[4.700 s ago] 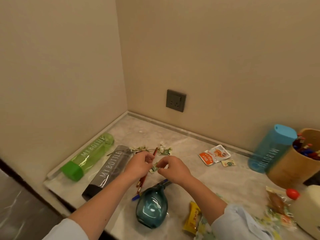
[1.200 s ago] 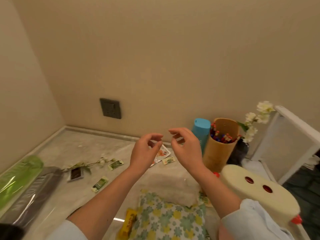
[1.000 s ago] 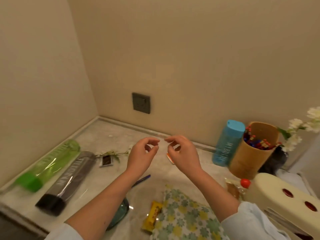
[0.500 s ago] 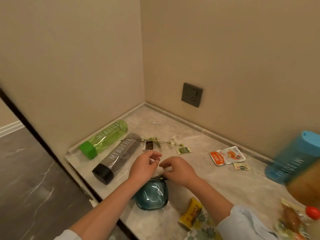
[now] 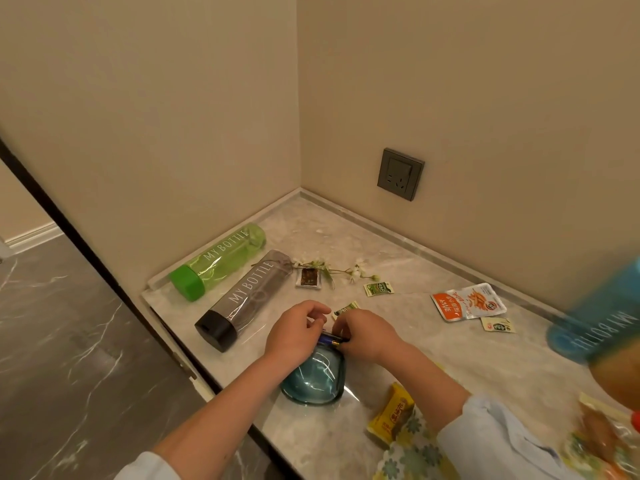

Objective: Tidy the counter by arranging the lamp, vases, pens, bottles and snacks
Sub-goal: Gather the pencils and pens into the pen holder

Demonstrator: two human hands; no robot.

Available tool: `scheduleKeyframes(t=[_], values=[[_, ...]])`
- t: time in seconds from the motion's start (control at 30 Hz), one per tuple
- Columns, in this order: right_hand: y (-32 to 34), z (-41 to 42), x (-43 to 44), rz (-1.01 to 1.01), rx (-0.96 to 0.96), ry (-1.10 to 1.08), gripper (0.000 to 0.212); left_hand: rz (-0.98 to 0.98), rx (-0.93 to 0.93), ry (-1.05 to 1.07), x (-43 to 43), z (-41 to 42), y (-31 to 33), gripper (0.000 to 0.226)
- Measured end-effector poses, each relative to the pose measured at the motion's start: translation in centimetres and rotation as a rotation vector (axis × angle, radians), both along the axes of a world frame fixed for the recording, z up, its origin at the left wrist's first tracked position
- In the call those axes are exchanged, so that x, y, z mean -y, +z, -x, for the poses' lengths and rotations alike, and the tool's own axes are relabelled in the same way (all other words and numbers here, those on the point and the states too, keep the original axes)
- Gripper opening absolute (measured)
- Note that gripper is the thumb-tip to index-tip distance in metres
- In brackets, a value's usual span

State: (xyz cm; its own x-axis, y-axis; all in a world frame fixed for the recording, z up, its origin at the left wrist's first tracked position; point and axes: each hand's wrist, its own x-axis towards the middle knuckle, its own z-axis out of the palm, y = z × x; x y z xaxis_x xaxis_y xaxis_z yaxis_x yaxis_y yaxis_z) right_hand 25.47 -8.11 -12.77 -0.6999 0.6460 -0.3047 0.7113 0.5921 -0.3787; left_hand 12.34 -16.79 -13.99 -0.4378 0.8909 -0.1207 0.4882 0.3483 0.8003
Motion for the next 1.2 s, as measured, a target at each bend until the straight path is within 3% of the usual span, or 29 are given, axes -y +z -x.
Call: scheduleKeyframes(t=[0.27,0.47,0.6,0.73,0.93,1.2], values=[[-0.1,-0.8,-0.1,-0.022,-0.007,-0.05,0.016,-0.013,-0.045,-0.015,-0.4,-0.6,0.4,0.032],[1.4,-2.5,-1.1,-0.017,-0.181,-0.199,0.018,-0.088,-0.055,0.029,-1.6,-1.5,1.6,0.053],[3.6,-3.8,-1.9,0.02,-0.378,-0.364,0.011,-0.138,0.056,0.063,-3.2,-2.8,3.4,0.068],[5.9,-5.4,-2.2,0.095,-0.606,-0.527,0.012,-0.149,0.288,-0.025,-5.6,-5.0,5.6,0.043],[9.2,-8.8,-2.1,0.04,-0.74,-0.641,0.017,-0.228,0.415,-0.158,-8.7,-9.1,8.5,0.008],[11.6,-15.5,-2.1,-0.229,-0.602,-0.768,0.021,-0.352,0.461,-0.331,-11.6,-16.0,12.0,0.004]])
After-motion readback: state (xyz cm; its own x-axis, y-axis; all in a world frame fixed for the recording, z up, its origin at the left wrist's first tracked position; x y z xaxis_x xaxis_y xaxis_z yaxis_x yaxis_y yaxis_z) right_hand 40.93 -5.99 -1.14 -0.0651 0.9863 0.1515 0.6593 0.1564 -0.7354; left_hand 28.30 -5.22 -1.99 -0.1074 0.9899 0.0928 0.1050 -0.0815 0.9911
